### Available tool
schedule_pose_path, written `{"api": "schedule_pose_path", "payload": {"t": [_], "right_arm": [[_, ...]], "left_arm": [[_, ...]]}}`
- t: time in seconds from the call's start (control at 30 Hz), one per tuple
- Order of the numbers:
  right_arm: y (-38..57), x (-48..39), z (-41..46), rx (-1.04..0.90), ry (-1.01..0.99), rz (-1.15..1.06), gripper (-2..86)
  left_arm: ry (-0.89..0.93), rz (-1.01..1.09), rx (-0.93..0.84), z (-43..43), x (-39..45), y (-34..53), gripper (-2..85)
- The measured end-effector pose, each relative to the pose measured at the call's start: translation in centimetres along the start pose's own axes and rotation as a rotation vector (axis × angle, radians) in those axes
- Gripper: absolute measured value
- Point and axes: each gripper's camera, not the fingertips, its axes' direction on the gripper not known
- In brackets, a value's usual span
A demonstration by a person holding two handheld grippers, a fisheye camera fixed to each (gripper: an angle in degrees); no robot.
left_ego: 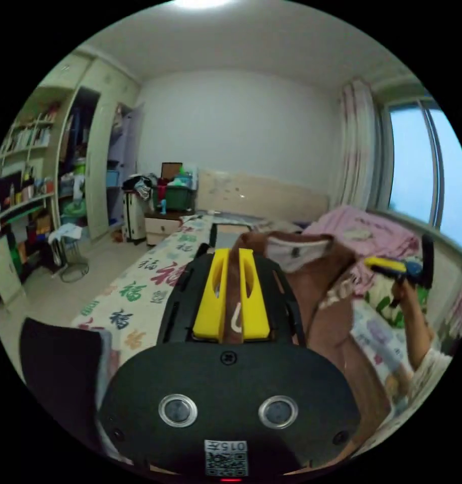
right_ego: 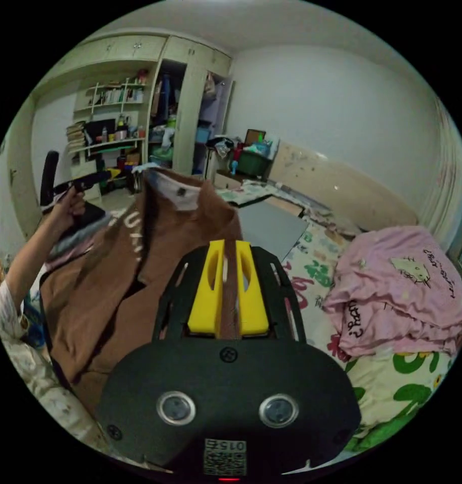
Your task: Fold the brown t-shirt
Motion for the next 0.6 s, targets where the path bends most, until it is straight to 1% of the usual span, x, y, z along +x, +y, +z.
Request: {"api": "schedule_pose_path", "payload": {"t": [0.07,0.13,0.2,0.27,0.3,0.37,0.43,0.5,0.6], "right_arm": [[5.5,-2.4,-1.2,-0.007,-0.038,-0.054,6.1],[10.0,-4.4,-1.9,-0.012,-0.106,-0.124,6.3],[13.8,-5.5,-2.2,0.0,-0.197,-0.164,7.0],[16.4,-6.7,-2.1,0.07,-0.372,-0.295,6.5],[16.5,-7.0,-1.9,0.06,-0.422,-0.342,6.5],[16.3,-7.7,-0.8,-0.047,-0.579,-0.436,8.2],[16.9,-7.9,-0.6,-0.06,-0.68,-0.485,8.9],[17.4,-8.0,-0.8,-0.04,-0.742,-0.526,9.0],[17.5,-8.4,-1.4,-0.035,-0.795,-0.564,9.0]], "left_arm": [[0.115,0.073,-0.013,-1.3,0.8,2.0,2.7],[0.215,0.139,-0.104,-2.8,1.4,5.2,3.9],[0.341,0.209,-0.225,-5.8,2.1,10.3,5.2],[0.376,0.259,-0.293,-8.8,2.9,14.1,5.5],[0.367,0.29,-0.323,-10.9,3.6,16.3,5.7],[0.335,0.331,-0.371,-13.7,5.1,18.7,6.0],[0.307,0.367,-0.408,-15.9,7.2,20.5,7.1],[0.319,0.431,-0.459,-17.6,10.5,22.4,9.5],[0.383,0.435,-0.53,-17.9,12.9,24.2,12.2]]}}
